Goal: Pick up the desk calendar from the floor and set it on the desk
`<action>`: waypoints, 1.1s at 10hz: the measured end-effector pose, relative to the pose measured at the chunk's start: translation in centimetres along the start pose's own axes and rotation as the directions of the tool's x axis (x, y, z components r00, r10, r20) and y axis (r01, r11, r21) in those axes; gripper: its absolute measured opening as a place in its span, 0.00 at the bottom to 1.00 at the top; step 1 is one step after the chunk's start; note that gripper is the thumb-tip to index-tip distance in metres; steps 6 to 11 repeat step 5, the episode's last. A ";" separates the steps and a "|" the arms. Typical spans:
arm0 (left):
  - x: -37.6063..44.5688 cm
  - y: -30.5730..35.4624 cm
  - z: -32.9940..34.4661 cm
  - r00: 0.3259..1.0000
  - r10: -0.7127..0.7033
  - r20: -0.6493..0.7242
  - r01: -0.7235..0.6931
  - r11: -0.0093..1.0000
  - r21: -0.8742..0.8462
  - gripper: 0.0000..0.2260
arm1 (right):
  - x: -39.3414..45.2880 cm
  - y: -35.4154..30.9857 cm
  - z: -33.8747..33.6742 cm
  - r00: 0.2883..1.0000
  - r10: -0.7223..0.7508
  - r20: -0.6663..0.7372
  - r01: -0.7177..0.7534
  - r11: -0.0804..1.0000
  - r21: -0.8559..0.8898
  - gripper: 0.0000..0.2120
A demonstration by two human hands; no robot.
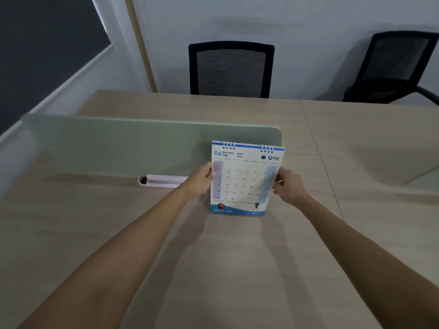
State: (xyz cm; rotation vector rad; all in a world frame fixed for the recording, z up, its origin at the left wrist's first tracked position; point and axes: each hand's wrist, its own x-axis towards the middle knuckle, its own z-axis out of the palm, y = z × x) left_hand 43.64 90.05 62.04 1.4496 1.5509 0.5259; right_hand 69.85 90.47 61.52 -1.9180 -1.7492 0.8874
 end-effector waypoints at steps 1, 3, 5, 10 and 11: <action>-0.5 0.5 0.0 0.999 -0.016 0.032 0.017 1.000 -0.003 0.16 | -0.6 -0.1 -0.2 1.000 0.023 -0.009 -0.023 1.000 0.020 0.15; -1.9 1.1 -0.1 0.998 0.004 0.068 -0.007 0.999 0.053 0.20 | -1.4 -0.4 -0.4 0.995 0.090 -0.036 -0.088 0.995 0.056 0.16; -6.1 -3.1 0.1 0.992 -0.037 -0.123 0.030 0.998 -0.059 0.23 | -2.7 -1.3 -0.9 0.996 0.087 -0.028 -0.087 0.996 -0.021 0.20; -6.1 -3.1 0.1 0.992 -0.037 -0.123 0.030 0.998 -0.059 0.23 | -2.7 -1.3 -0.9 0.996 0.087 -0.028 -0.087 0.996 -0.021 0.20; -6.1 -3.1 0.1 0.992 -0.037 -0.123 0.030 0.998 -0.059 0.23 | -2.7 -1.3 -0.9 0.996 0.087 -0.028 -0.087 0.996 -0.021 0.20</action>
